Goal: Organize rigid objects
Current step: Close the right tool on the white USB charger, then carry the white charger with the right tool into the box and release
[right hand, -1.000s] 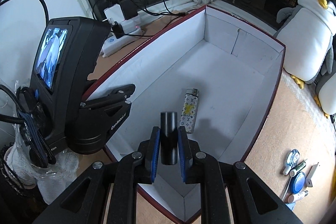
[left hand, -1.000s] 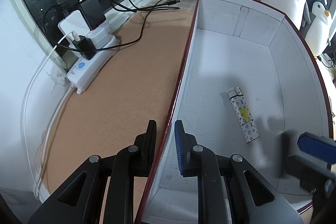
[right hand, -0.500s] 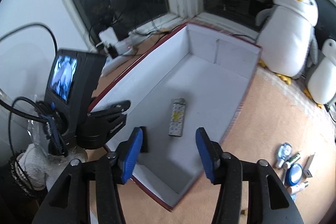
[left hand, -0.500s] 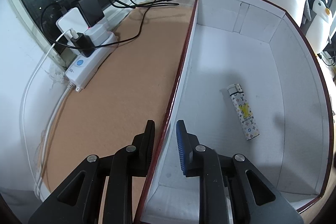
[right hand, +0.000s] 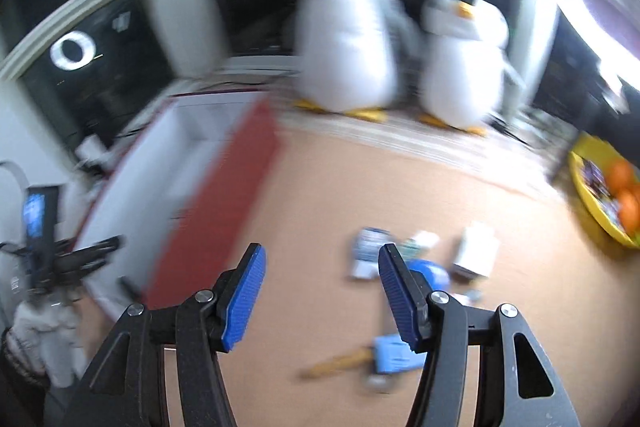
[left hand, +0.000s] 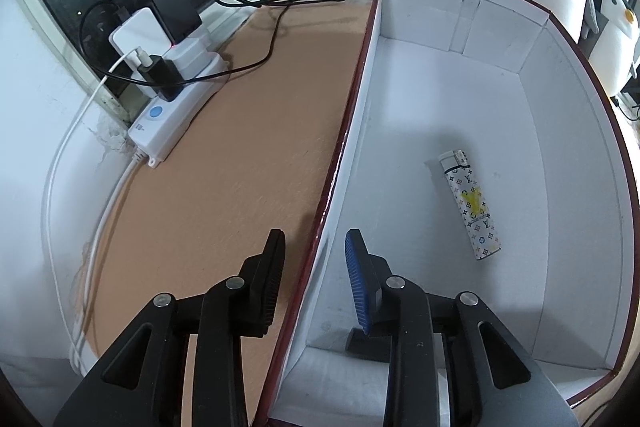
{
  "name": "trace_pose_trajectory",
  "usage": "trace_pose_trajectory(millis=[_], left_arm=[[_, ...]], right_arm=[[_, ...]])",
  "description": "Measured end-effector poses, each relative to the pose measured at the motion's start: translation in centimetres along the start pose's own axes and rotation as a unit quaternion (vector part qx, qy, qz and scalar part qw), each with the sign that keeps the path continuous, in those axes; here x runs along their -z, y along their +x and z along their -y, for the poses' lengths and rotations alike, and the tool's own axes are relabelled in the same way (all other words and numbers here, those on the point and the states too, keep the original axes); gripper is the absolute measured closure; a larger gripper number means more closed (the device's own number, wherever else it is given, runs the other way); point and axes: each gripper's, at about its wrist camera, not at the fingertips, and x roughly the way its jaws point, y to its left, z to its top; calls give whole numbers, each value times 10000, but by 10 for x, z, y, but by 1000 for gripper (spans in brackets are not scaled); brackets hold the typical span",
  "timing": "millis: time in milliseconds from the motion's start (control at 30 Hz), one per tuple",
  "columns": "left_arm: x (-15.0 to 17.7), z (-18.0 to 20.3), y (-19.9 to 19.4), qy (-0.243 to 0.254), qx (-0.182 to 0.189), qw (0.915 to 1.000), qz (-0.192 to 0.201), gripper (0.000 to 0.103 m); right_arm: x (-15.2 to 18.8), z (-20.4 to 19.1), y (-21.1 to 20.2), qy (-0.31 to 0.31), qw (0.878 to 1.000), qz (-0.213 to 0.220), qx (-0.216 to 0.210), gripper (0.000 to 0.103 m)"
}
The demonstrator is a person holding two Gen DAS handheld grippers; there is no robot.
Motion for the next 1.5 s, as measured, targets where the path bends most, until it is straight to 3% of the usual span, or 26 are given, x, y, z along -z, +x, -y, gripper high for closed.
trace_pose_trajectory(millis=[200, 467, 667, 900, 1033, 1100, 1500], left_arm=[[-2, 1, 1, -14, -82, 10000, 0, 74], [-4, 0, 0, -30, -199, 9998, 20, 74], [-3, -1, 0, -64, -267, 9996, -2, 74], [-2, -1, 0, -79, -291, 9995, -10, 74], [-2, -1, -2, -76, -290, 9995, 2, 74], [-1, -1, -4, -79, -290, 9995, 9, 74], [2, 0, -7, -87, -244, 9997, 38, 74]], right_arm=[[3, 84, 32, 800, 9947, -385, 518, 48], [-3, 128, 80, 1277, 9865, -820, 611, 48], [-2, 134, 103, 1388, 9830, -1043, 589, 48], [-8, 130, 117, 1098, 9838, -1243, 686, 49], [-9, 128, 125, 922, 9835, -1362, 753, 66], [-9, 128, 125, 859, 9839, -1347, 801, 71], [-4, 111, 84, 834, 9900, -1011, 514, 71]])
